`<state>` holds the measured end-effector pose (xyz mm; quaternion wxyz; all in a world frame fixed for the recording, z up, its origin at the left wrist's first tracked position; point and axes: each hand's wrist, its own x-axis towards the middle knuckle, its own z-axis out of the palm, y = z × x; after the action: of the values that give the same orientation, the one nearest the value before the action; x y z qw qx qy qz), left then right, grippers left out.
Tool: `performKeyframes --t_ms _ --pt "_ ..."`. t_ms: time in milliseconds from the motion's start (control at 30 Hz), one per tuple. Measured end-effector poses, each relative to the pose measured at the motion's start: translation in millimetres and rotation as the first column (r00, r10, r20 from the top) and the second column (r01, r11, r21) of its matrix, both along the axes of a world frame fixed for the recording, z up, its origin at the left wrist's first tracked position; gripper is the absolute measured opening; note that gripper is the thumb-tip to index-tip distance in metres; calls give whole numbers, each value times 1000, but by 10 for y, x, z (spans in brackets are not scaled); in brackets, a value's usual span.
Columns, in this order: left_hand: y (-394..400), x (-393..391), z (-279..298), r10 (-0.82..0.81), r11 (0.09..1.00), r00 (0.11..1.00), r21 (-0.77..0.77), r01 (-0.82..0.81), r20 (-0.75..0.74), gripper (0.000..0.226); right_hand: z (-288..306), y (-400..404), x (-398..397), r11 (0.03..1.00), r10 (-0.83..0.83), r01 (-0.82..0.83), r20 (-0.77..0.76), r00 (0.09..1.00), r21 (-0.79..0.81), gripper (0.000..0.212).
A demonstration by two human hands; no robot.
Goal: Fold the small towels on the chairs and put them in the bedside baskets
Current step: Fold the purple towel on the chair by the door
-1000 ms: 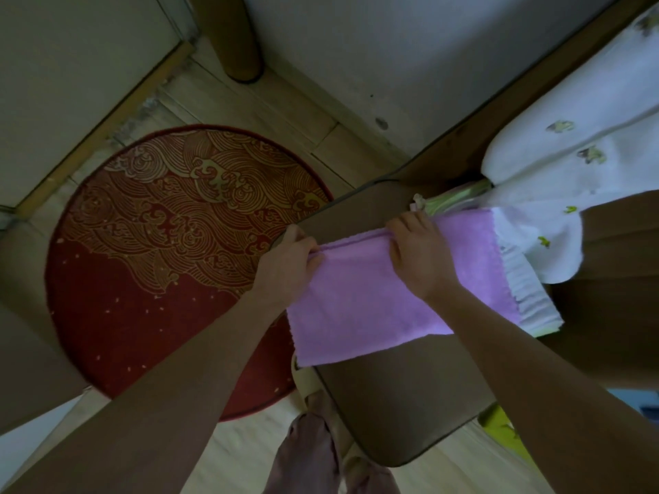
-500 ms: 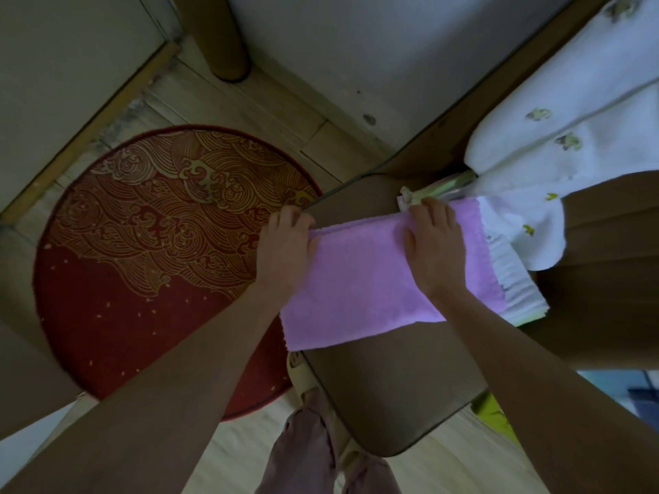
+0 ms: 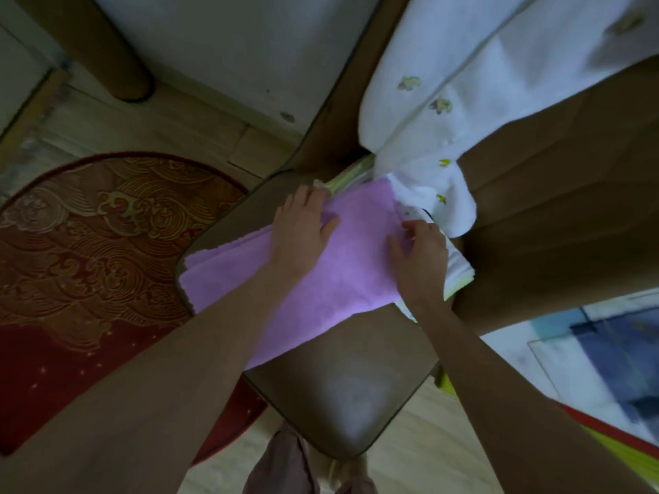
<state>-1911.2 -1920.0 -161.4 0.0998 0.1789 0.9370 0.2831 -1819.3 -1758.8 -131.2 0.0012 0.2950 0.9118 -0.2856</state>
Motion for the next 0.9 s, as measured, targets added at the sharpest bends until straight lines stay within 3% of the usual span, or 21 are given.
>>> performKeyframes --t_ms 200,367,467,633,767,900 --pt "148 -140 8 -6 995 1000 98 3 23 26 -72 -52 -177 998 44 -45 27 999 48 35" --pt "205 -179 -7 -90 980 996 179 84 26 20 -126 -105 -335 998 -13 15 -42 999 56 39" --pt "223 -198 17 -161 965 987 211 158 -1 13 -162 -176 -455 996 -88 87 -74 993 -21 39" --pt "159 -179 94 -91 952 974 306 24 207 21 -187 -202 -495 980 -199 199 -21 980 -11 22" --pt "-68 -242 61 -112 976 968 210 64 226 22 -131 -219 -455 965 -261 258 -186 947 -45 12" --pt "-42 -261 166 -61 944 972 330 -18 227 19 -57 -242 -468 927 -367 372 -294 883 -39 8"
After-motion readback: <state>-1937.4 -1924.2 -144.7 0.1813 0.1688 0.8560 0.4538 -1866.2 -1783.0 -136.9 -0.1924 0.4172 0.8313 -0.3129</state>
